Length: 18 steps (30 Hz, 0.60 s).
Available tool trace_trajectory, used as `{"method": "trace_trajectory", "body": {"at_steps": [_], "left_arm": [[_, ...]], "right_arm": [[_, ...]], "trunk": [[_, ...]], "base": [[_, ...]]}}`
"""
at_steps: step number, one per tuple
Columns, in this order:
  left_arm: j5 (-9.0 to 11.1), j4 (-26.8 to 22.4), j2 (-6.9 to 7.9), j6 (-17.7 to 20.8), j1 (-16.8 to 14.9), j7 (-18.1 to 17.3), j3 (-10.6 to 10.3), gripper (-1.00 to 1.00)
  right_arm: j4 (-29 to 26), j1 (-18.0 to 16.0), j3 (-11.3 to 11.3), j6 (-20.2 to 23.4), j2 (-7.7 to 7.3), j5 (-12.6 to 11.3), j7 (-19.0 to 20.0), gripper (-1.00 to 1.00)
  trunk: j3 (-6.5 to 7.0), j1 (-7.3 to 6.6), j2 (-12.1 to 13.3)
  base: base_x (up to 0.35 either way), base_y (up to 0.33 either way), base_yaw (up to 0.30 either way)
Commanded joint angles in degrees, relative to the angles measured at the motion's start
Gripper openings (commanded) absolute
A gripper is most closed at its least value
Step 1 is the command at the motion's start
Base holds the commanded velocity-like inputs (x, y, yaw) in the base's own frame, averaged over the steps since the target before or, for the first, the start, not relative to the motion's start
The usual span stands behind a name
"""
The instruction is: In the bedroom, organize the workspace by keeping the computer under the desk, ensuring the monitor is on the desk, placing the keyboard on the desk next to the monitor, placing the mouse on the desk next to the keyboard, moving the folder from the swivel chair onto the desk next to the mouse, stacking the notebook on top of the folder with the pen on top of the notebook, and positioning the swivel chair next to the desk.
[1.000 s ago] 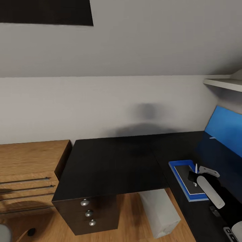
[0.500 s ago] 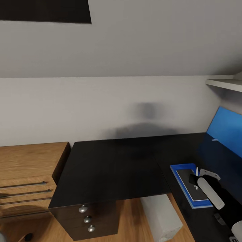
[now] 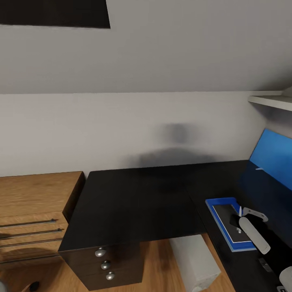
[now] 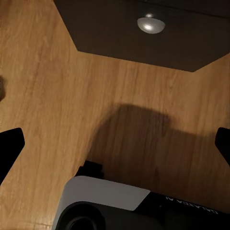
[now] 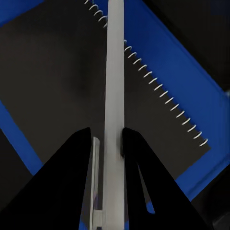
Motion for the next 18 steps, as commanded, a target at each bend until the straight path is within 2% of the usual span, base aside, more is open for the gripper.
{"method": "trace_trajectory", "body": {"at_steps": [1, 8, 16, 18], "left_arm": [[0.3, 0.01, -0.02, -0.15, -0.03, 0.13, -0.03, 1.0], [0.3, 0.01, -0.02, -0.16, -0.03, 0.14, -0.03, 1.0], [0.3, -0.07, -0.02, -0.21, -0.03, 0.05, -0.03, 1.0], [0.28, -0.07, -0.02, -0.19, -0.03, 0.06, -0.03, 1.0]], "right_arm": [[-0.01, -0.06, 0.23, -0.02, -0.06, -0.28, -0.45, -1.0], [0.58, -0.06, 0.23, -0.28, 1.25, 1.45, -0.2, -1.0], [1.41, -0.06, 0.22, -0.32, 2.52, 4.65, 1.0, -1.0], [1.44, -0.06, 0.22, -0.32, 2.58, 4.82, 1.08, -1.0]], "trunk": [[-0.07, 0.01, -0.05], [-0.07, 0.01, -0.05], [-0.07, 0.01, -0.05], [-0.07, 0.01, -0.05]], "base": [[0.0, 0.0, 0.0], [0.023, 0.0, 0.0], [0.22, 0.0, 0.0], [0.086, 0.0, 0.0]]}}
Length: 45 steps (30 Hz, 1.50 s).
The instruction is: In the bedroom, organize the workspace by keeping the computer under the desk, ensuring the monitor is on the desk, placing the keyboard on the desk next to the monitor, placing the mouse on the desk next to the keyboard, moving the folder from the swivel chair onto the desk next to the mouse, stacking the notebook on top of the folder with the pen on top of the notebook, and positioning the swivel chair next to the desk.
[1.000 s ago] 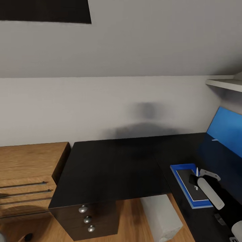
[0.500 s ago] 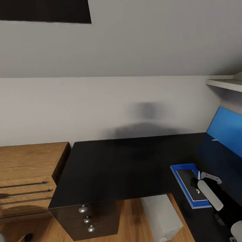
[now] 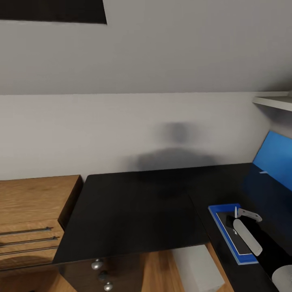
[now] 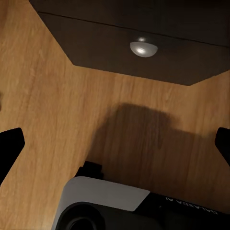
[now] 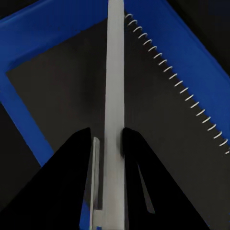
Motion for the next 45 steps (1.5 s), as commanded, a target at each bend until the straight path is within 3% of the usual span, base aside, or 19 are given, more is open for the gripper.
{"method": "trace_trajectory", "body": {"at_steps": [1, 45], "left_arm": [[0.27, 0.01, -0.02, -0.13, -0.03, 0.16, -0.03, 1.0], [0.23, 0.02, -0.02, -0.07, -0.03, 0.2, -0.03, 1.0]], "right_arm": [[-0.04, -0.09, 0.23, 0.07, -0.05, -0.41, -0.44, -1.0], [4.09, -1.02, 0.18, 0.08, 0.07, -0.28, -0.39, -1.0]], "trunk": [[-0.07, 0.01, -0.05], [-0.07, 0.01, -0.05]], "base": [[0.049, 0.0, 0.0], [-0.023, 0.0, 0.0]]}}
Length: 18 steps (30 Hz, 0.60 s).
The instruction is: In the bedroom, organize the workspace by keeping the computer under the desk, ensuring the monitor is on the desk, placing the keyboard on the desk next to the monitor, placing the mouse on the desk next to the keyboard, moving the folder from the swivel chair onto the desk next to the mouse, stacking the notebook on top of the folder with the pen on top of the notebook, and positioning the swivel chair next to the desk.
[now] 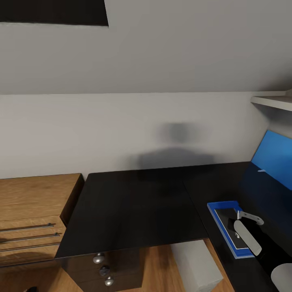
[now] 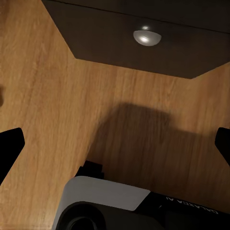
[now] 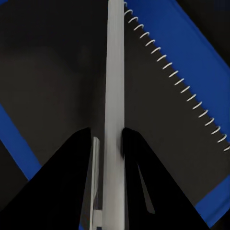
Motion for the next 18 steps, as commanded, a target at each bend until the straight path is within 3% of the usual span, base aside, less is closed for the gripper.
{"method": "trace_trajectory", "body": {"at_steps": [1, 18], "left_arm": [[0.29, 0.01, -0.02, -0.17, -0.03, 0.14, -0.02, 1.0], [0.29, 0.02, -0.02, -0.17, -0.03, 0.14, -0.02, 1.0]], "right_arm": [[-0.07, -0.05, 0.3, 0.07, -0.08, -0.48, -0.46, -1.0], [-0.07, -0.06, 0.31, 0.07, 0.18, -0.4, -0.46, -1.0]], "trunk": [[-0.07, 0.01, -0.05], [-0.07, 0.01, -0.05]], "base": [[-0.002, 0.0, 0.0], [0.0, 0.0, 0.0]]}}
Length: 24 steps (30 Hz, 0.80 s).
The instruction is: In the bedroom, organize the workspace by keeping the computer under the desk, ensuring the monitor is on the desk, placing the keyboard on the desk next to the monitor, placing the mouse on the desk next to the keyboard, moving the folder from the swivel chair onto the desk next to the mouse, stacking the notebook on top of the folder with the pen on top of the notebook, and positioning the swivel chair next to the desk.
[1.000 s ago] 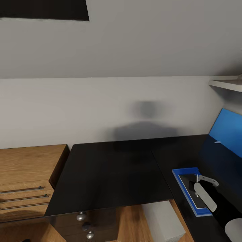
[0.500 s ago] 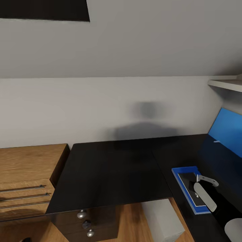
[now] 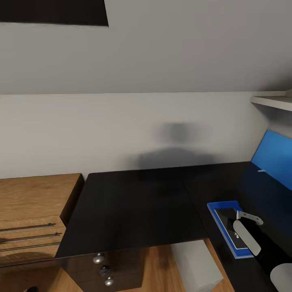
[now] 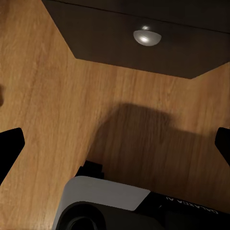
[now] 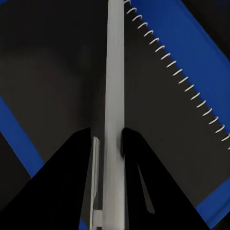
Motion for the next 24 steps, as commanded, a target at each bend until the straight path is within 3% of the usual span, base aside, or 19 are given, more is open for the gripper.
{"method": "trace_trajectory", "body": {"at_steps": [1, 18, 24], "left_arm": [[0.29, 0.01, -0.02, -0.17, -0.03, 0.14, -0.02, 1.0], [0.29, -0.01, -0.02, -0.21, -0.03, 0.0, -0.02, 1.0], [0.29, -0.01, -0.02, -0.18, -0.03, -0.03, -0.02, 1.0]], "right_arm": [[-0.07, -0.05, 0.27, 0.07, -0.08, -0.47, -0.46, 1.0], [-0.14, -0.05, 0.25, 0.08, 0.01, 0.35, -0.46, 1.0], [-0.35, -0.05, 0.25, 0.07, 0.01, 0.36, -0.46, 1.0]], "trunk": [[-0.07, 0.01, -0.05], [-0.07, 0.01, -0.05], [1.01, -1.31, 2.36]], "base": [[0.0, 0.0, 0.0], [0.0, 0.0, 0.0], [0.0, 0.0, 0.0]]}}
